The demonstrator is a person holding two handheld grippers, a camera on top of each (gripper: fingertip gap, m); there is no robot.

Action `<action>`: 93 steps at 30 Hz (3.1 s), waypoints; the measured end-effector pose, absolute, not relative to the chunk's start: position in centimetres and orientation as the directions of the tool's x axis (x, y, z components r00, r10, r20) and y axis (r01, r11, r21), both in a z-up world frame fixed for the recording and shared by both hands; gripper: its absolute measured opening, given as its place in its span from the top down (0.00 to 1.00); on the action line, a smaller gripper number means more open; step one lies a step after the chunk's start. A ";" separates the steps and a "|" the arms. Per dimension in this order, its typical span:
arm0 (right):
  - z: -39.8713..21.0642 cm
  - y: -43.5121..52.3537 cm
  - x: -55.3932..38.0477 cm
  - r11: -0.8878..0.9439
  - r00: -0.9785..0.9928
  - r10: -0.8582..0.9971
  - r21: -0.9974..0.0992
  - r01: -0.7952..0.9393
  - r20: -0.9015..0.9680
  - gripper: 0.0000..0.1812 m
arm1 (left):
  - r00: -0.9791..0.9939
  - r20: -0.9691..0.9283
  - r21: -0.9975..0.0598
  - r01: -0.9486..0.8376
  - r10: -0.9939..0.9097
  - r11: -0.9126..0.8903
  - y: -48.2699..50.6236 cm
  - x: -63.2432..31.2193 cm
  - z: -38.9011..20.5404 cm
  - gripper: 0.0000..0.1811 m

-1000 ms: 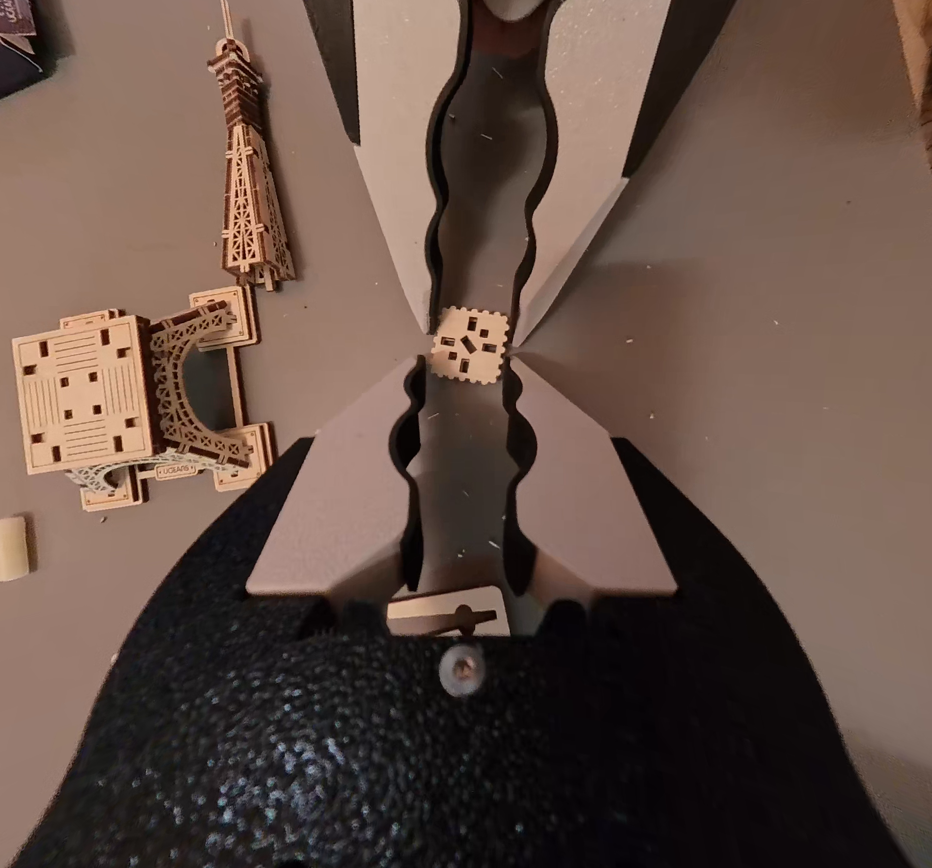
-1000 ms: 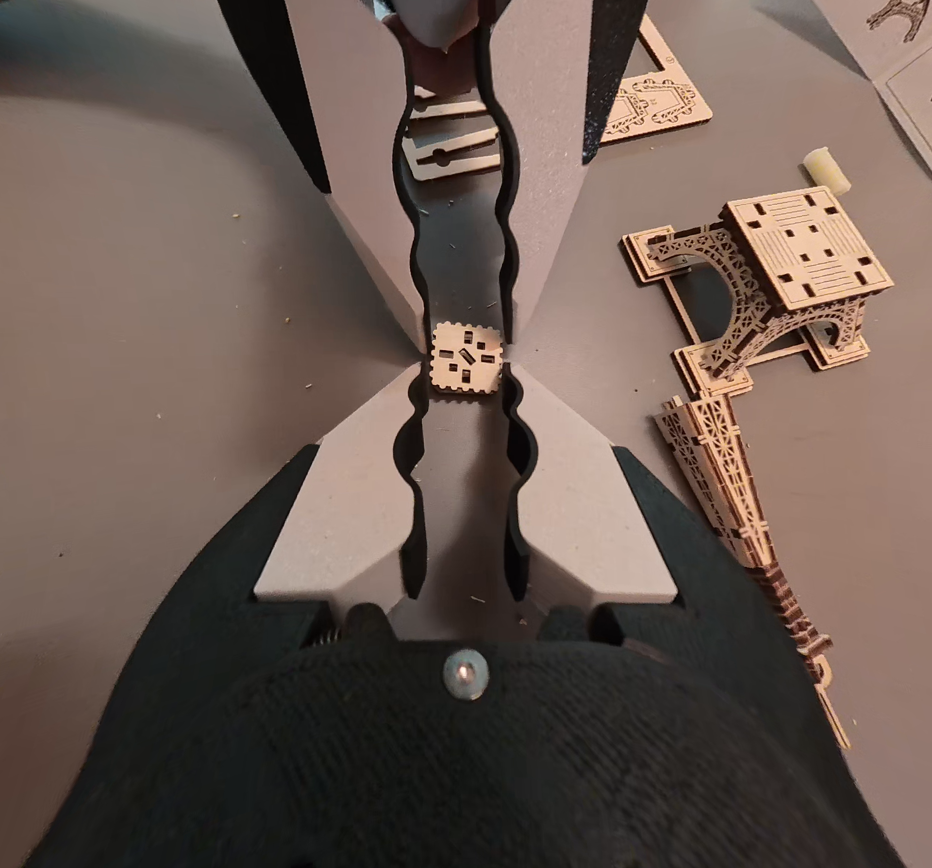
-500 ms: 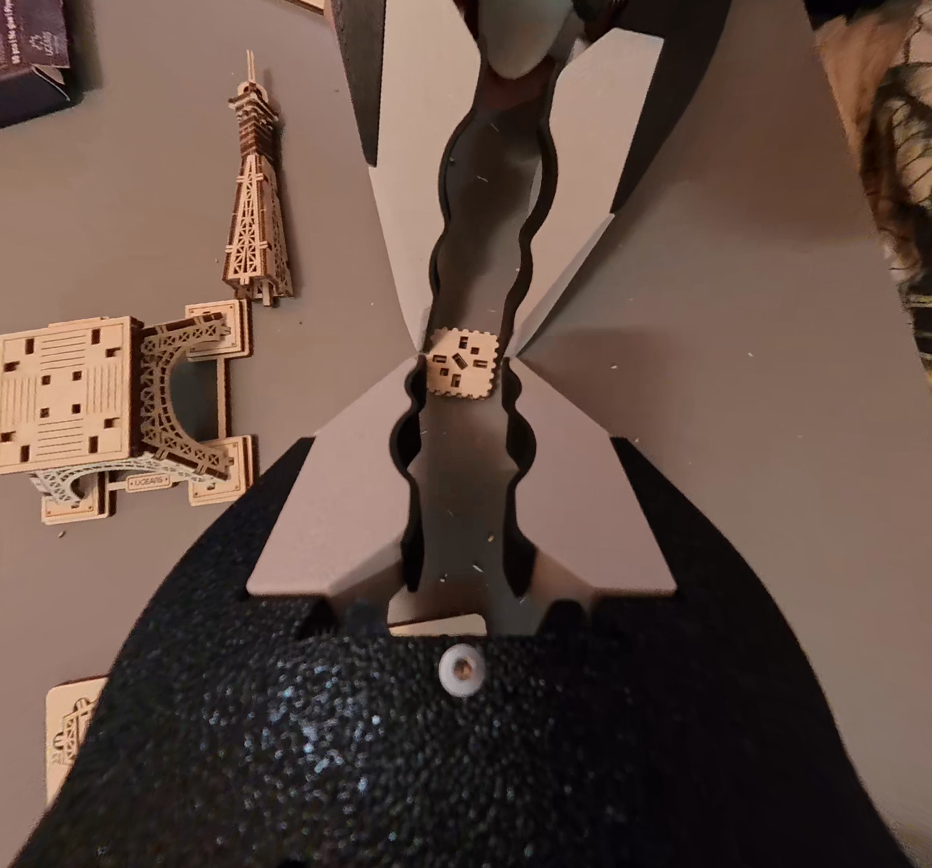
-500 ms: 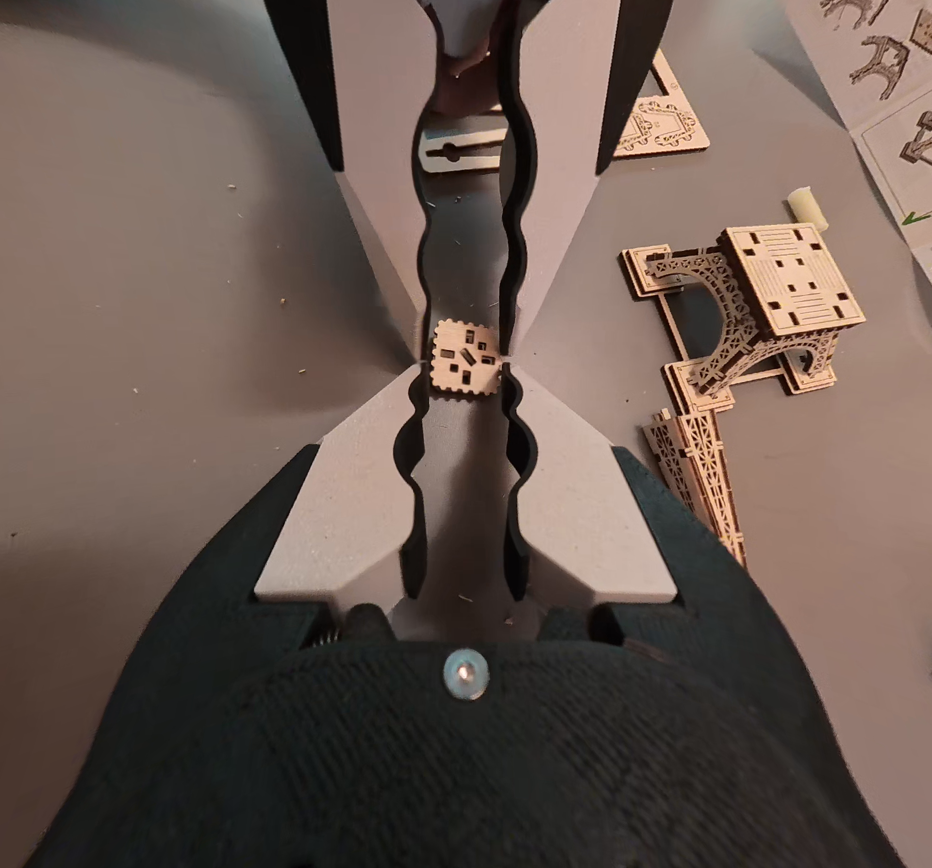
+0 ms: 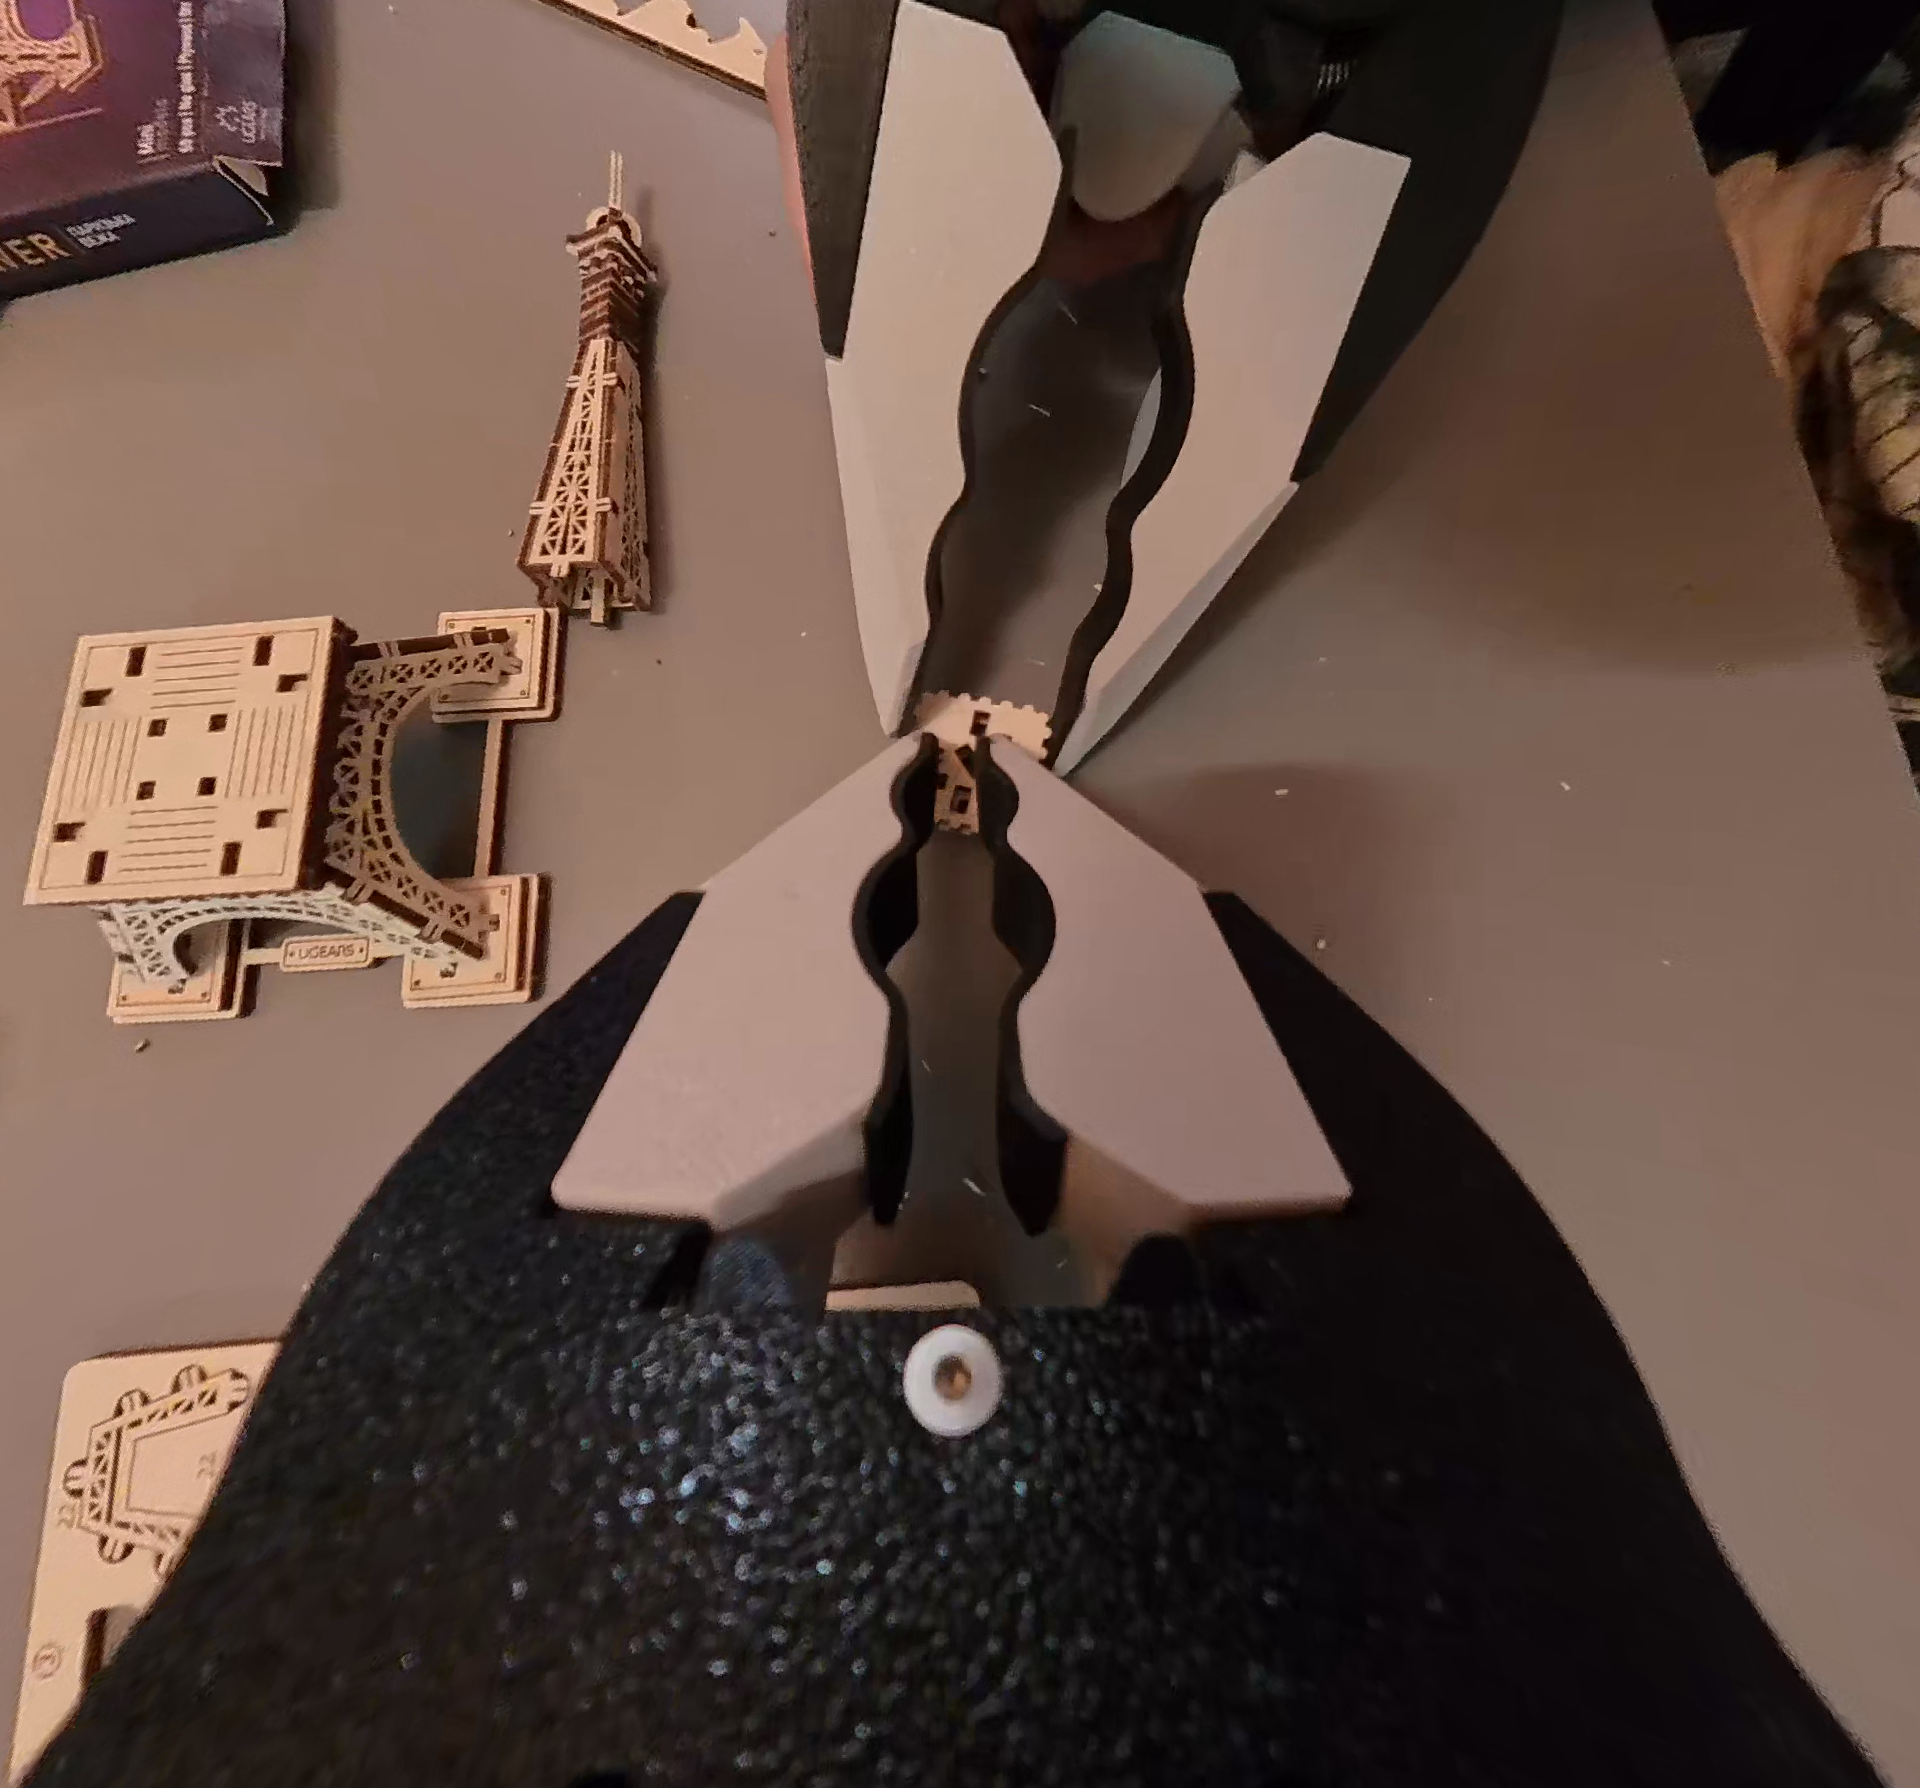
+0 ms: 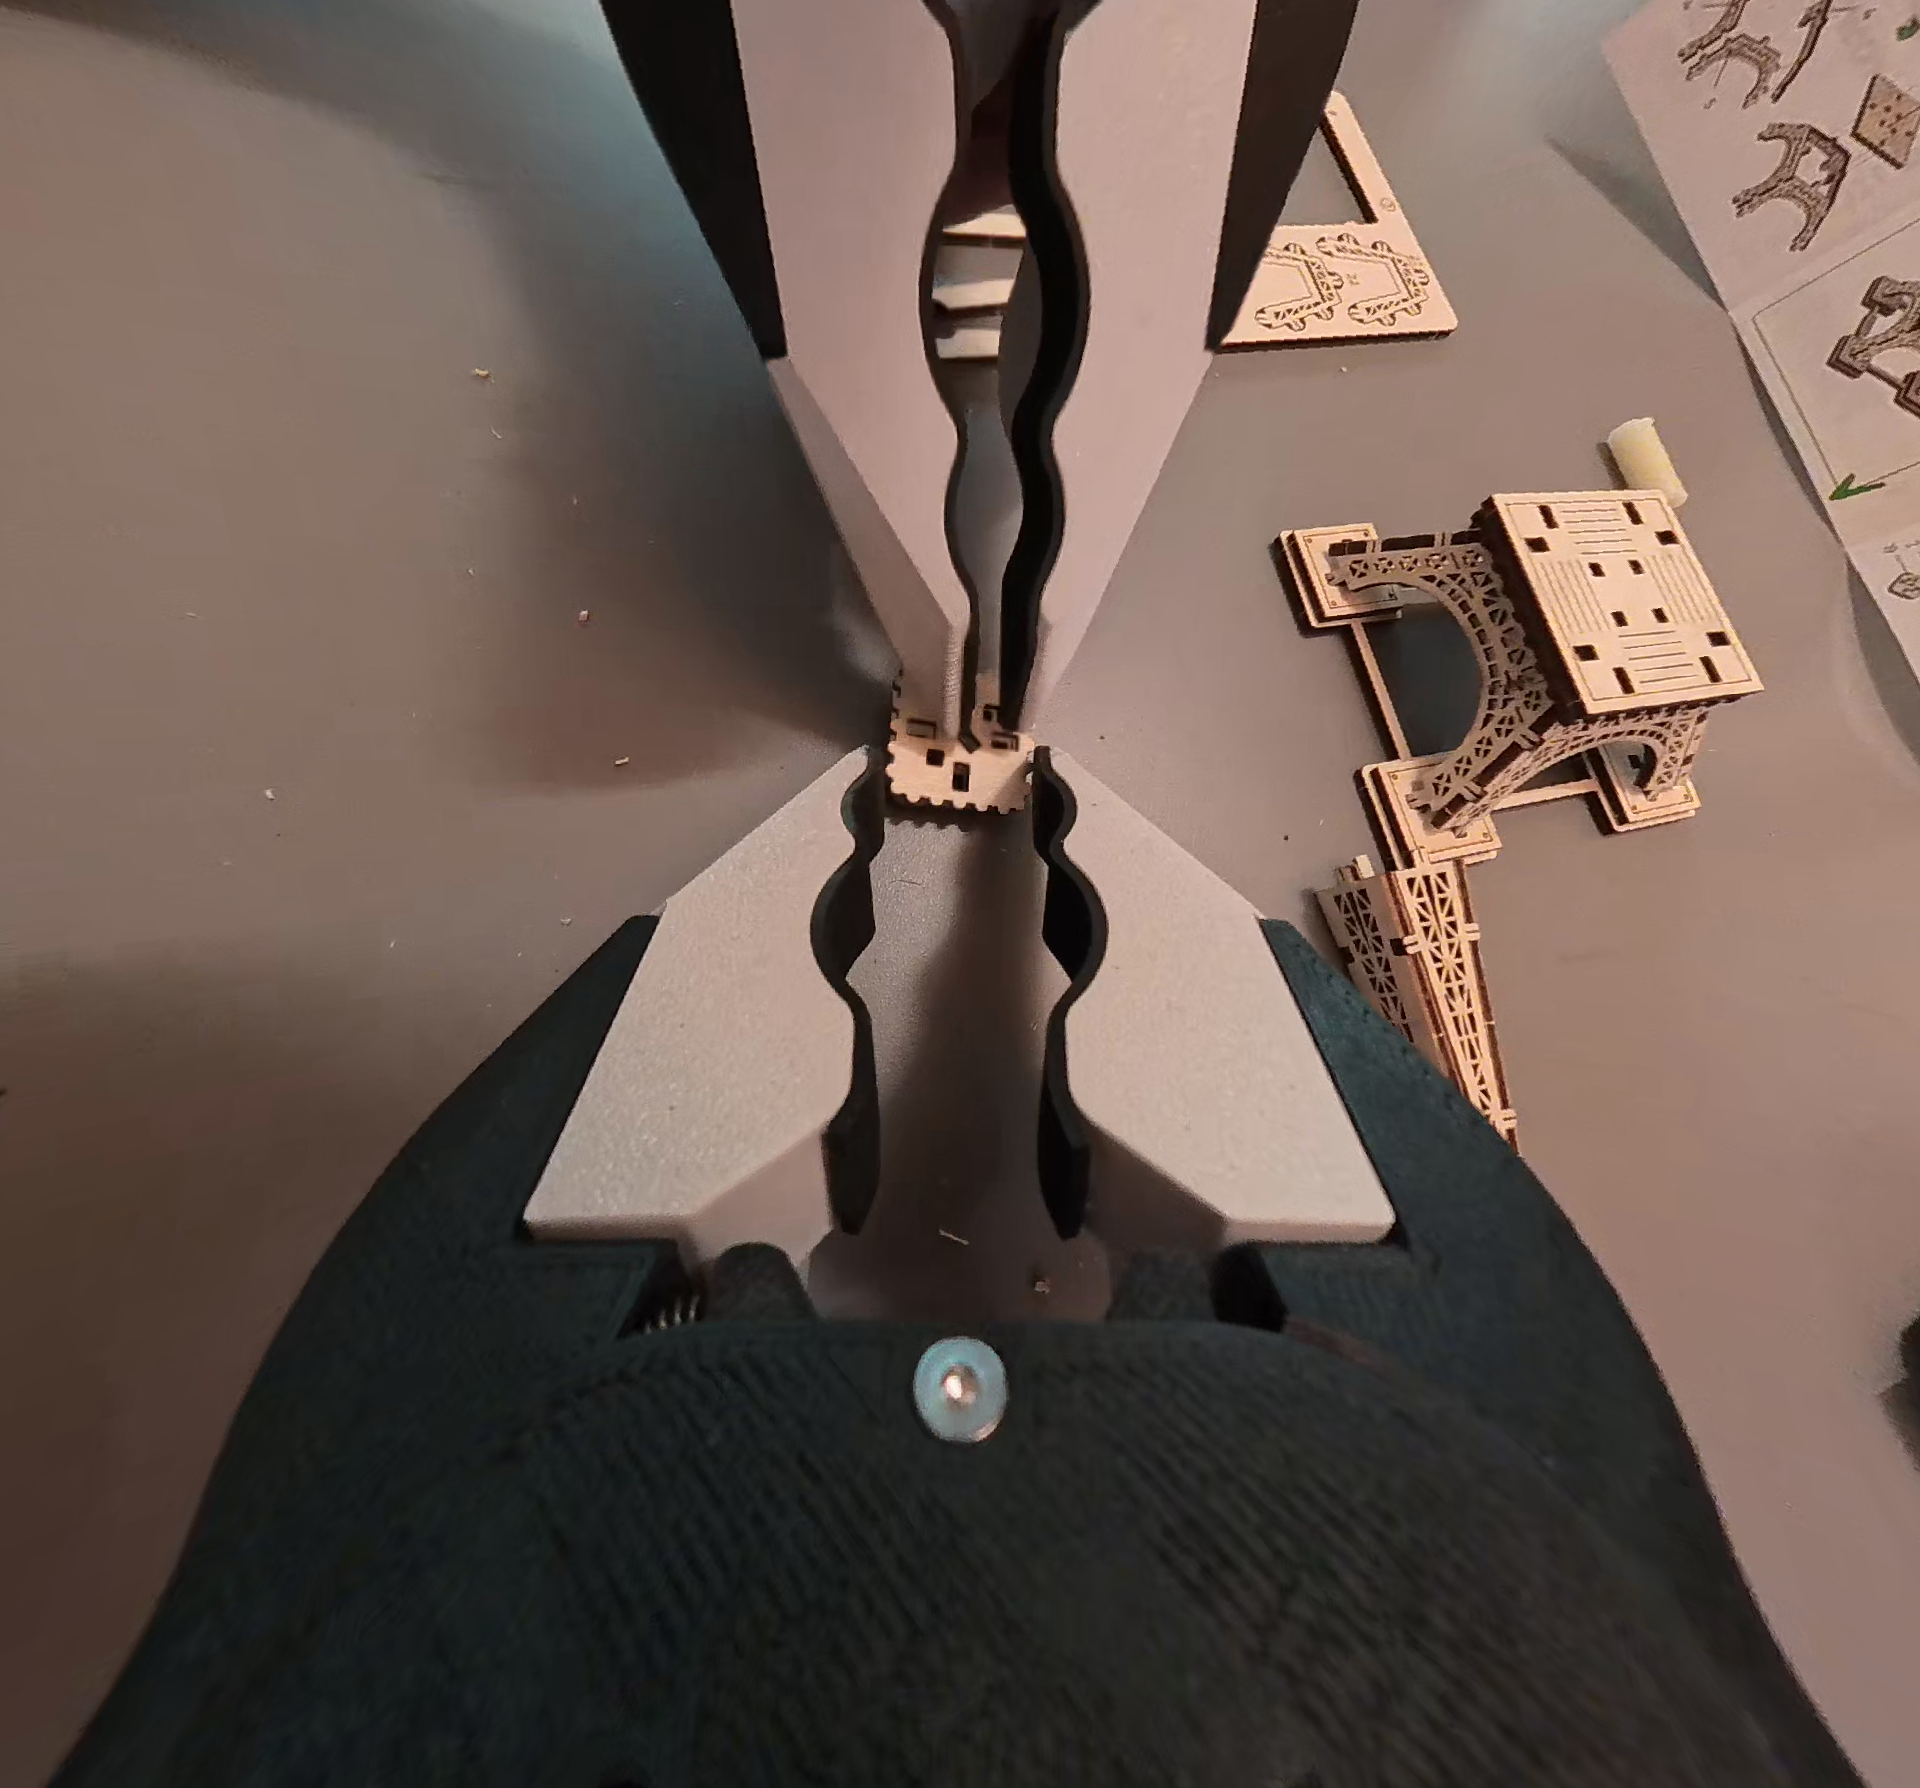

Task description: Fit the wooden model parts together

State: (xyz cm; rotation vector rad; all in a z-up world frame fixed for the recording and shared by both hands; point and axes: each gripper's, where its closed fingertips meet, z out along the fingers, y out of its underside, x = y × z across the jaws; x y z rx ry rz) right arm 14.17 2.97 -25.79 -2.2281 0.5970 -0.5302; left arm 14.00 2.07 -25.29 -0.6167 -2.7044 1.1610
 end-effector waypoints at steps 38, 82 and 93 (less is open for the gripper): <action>-25.7 3.0 14.1 -0.608 0.841 -0.515 -0.762 -0.221 0.167 0.86 | -0.923 0.020 -0.748 0.242 0.385 0.618 2.8 15.1 -23.8 1.00; -23.4 1.3 14.9 -0.536 0.833 -0.539 -0.814 -0.223 0.127 0.94 | -0.937 -0.048 -0.632 0.297 0.346 0.716 1.8 15.3 -24.9 1.00; -25.3 1.9 14.9 -0.616 0.836 -0.509 -0.764 -0.190 0.203 1.00 | -0.934 -0.020 -0.606 0.295 0.356 0.739 1.3 15.2 -25.6 1.00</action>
